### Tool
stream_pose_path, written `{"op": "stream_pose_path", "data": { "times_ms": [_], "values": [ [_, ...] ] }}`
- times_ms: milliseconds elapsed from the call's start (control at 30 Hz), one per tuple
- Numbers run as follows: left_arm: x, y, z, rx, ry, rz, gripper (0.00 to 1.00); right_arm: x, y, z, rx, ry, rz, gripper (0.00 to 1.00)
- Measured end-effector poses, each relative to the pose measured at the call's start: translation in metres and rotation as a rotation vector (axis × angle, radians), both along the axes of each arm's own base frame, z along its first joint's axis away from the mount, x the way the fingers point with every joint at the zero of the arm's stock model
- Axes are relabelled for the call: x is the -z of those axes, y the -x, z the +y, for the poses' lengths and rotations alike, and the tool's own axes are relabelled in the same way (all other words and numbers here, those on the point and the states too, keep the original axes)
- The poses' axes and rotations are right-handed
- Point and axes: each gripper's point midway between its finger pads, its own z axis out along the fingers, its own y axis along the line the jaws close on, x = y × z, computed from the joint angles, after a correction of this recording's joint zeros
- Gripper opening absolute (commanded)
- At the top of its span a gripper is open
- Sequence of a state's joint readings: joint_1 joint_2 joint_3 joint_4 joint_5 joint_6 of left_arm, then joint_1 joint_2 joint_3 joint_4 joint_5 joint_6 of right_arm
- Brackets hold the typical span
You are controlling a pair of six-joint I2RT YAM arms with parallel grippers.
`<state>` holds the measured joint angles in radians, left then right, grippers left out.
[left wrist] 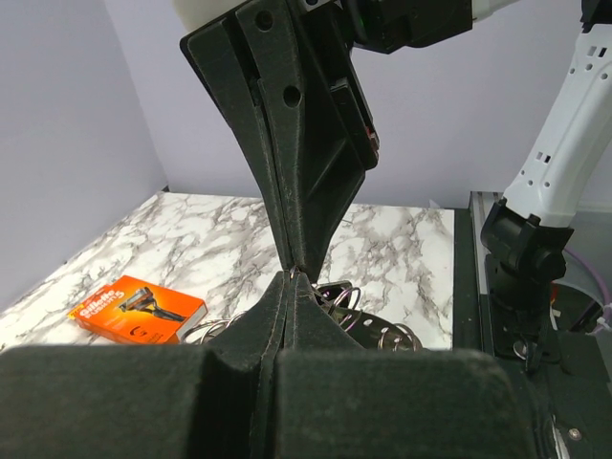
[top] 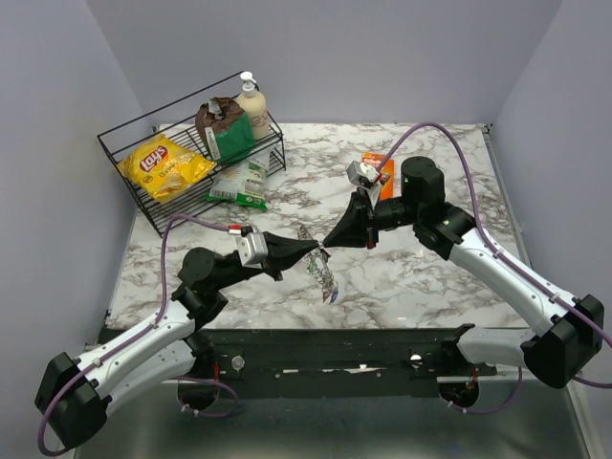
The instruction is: Put the keys on the keyring
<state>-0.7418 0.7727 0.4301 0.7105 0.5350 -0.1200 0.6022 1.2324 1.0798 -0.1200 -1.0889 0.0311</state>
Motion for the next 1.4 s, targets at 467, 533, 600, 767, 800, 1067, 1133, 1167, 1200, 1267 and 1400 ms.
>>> {"op": "stream_pose_path", "data": {
  "times_ms": [467, 533, 600, 767, 800, 1067, 1133, 1167, 1200, 1267, 1400],
  "values": [
    [0.000, 0.000, 0.000, 0.000, 0.000, 0.000, 0.00, 0.008, -0.006, 0.002, 0.007, 0.015, -0.014, 0.00],
    [-0.001, 0.000, 0.000, 0.000, 0.003, -0.002, 0.00, 0.011, -0.008, 0.002, 0.013, 0.023, -0.013, 0.00],
    [-0.002, 0.000, 0.000, 0.000, 0.006, -0.005, 0.00, 0.015, -0.009, 0.003, 0.017, 0.033, -0.006, 0.00],
    [0.001, -0.001, -0.001, 0.000, -0.002, 0.004, 0.00, 0.021, -0.012, 0.004, 0.016, 0.045, 0.005, 0.00],
    [0.001, -0.001, -0.001, 0.000, -0.003, 0.005, 0.00, 0.022, -0.012, 0.004, 0.016, 0.046, 0.005, 0.00],
    [0.002, -0.002, -0.002, 0.000, -0.004, 0.007, 0.00, 0.022, -0.011, 0.004, 0.009, 0.045, 0.000, 0.01],
    [0.003, -0.002, -0.002, 0.000, -0.004, 0.007, 0.00, 0.021, -0.010, 0.004, 0.002, 0.042, 0.000, 0.01],
    [0.002, -0.002, -0.002, 0.001, -0.003, 0.005, 0.00, 0.021, -0.010, 0.004, 0.000, 0.040, -0.001, 0.01],
    [0.001, -0.002, -0.002, 0.001, -0.001, 0.004, 0.00, 0.021, -0.009, 0.004, -0.003, 0.038, -0.001, 0.01],
    [0.001, -0.002, -0.002, 0.002, 0.003, 0.003, 0.00, 0.020, -0.009, 0.004, -0.007, 0.035, -0.003, 0.01],
    [0.000, -0.002, -0.002, 0.002, 0.005, 0.000, 0.00, 0.020, -0.008, 0.005, -0.012, 0.032, -0.004, 0.01]
  ]
}}
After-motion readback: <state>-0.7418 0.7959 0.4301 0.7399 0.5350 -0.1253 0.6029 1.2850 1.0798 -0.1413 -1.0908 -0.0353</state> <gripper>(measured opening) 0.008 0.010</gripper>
